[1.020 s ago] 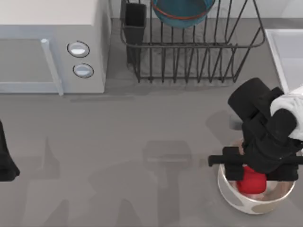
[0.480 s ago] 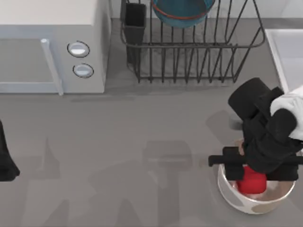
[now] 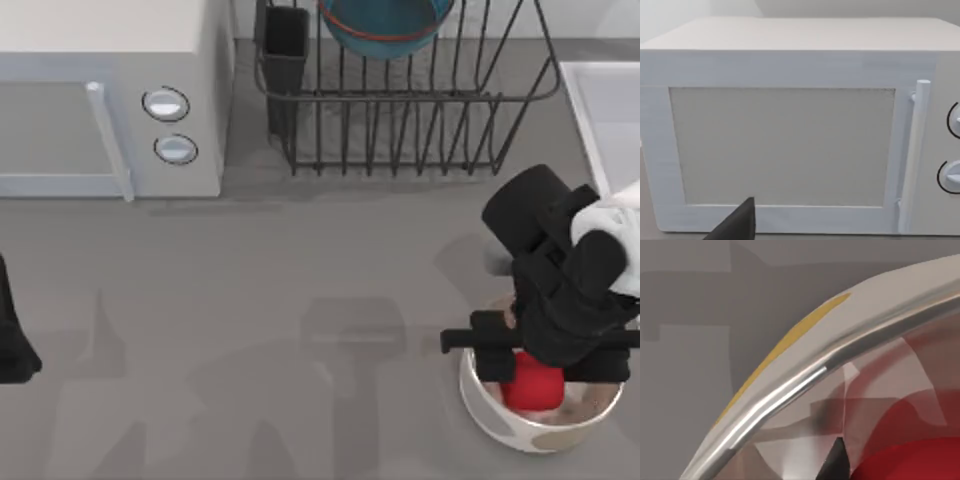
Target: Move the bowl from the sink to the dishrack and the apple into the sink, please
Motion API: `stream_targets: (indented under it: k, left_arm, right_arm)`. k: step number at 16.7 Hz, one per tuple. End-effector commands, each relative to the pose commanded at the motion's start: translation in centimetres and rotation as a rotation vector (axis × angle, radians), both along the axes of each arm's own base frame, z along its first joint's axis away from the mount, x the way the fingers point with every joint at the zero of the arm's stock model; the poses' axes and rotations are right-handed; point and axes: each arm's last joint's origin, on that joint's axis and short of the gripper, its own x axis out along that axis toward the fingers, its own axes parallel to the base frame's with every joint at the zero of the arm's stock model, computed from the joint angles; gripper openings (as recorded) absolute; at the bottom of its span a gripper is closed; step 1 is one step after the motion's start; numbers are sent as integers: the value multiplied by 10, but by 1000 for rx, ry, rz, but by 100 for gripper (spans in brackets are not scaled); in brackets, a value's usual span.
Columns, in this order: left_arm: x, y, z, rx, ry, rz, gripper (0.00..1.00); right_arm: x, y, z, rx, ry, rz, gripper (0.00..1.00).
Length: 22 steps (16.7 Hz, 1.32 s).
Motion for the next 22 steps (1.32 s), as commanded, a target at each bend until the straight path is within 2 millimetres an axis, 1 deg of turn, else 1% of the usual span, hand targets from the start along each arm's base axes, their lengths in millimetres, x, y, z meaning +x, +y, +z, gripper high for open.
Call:
stream_targets:
  k: [6,7,9,11,13,16,18,19,22]
  left_arm:
    - [0,0,0,0,0,0,100]
    - [0,0,0,0,0,0,100]
    - [0,0,0,0,0,0,100]
    - [0,0,0,0,0,0,100]
    - [0,0,0,0,0,0,100]
    - [0,0,0,0,0,0,100]
    - [0,0,0,0,0,0,100]
    - [0,0,0,0,0,0,100]
    - [0,0,0,0,0,0,100]
  right_arm:
    - [0,0,0,0,0,0,0]
    - [15,4,35,46,-116,17,0]
    - [17,5,39,47,-114,14,0]
    - [19,6,52,49,-110,10,0]
    - [20,7,72,43,-99,11,0]
    - [18,6,109,35,-91,14,0]
    - [16,5,129,42,-107,17,0]
    - [16,4,134,45,-114,17,0]
    - [15,4,135,46,-116,17,0]
